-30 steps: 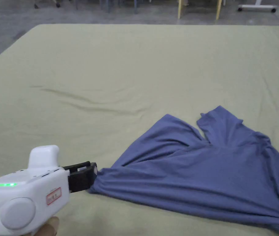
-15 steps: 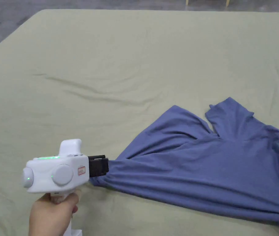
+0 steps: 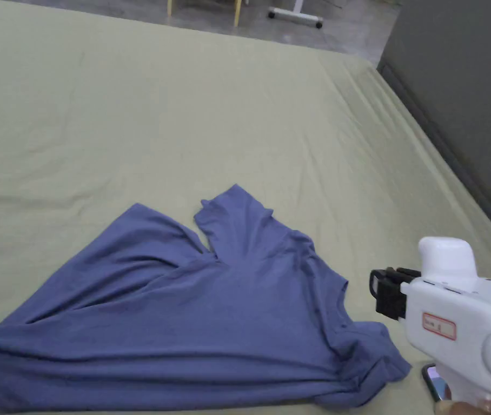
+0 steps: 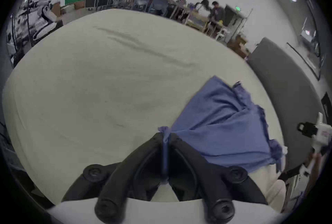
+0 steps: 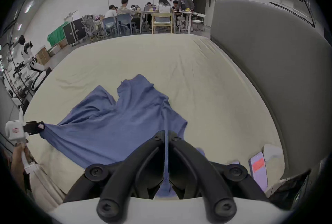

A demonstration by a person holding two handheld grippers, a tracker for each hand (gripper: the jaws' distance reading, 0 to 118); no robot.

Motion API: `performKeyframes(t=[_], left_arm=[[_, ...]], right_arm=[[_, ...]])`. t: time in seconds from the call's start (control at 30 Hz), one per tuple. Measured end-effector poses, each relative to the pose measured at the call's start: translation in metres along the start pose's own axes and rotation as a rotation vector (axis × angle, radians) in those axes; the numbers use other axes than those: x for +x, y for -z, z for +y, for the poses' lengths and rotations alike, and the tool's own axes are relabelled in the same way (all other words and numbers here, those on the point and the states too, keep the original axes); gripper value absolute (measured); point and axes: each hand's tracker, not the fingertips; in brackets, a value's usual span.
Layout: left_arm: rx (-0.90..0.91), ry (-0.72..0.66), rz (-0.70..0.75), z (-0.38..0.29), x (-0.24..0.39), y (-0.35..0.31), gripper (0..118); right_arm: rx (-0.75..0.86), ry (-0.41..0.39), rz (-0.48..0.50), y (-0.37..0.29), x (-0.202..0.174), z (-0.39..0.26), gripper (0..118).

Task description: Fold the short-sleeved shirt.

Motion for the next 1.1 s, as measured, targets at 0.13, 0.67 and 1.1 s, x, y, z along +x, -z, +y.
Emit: performKeyframes(t=[0.13, 0.67, 1.1], left_arm=[[-0.004, 0.015, -0.018, 0.016, 0.001, -0.009, 3], [-0.025, -0.004, 0.036, 0.023, -0.012, 0.009, 3], [0.171, -0.087, -0.137, 0.135, 0.039, -0.008, 3]], right_arm=[[-0.173, -0.003, 0.046, 0.085, 0.017, 0.042, 118], [-0.364, -0.009, -0.015, 0.193, -0.003, 0.027, 5], [0.292, -0.081, -0.071, -0.059, 0.023, 0.148, 4]])
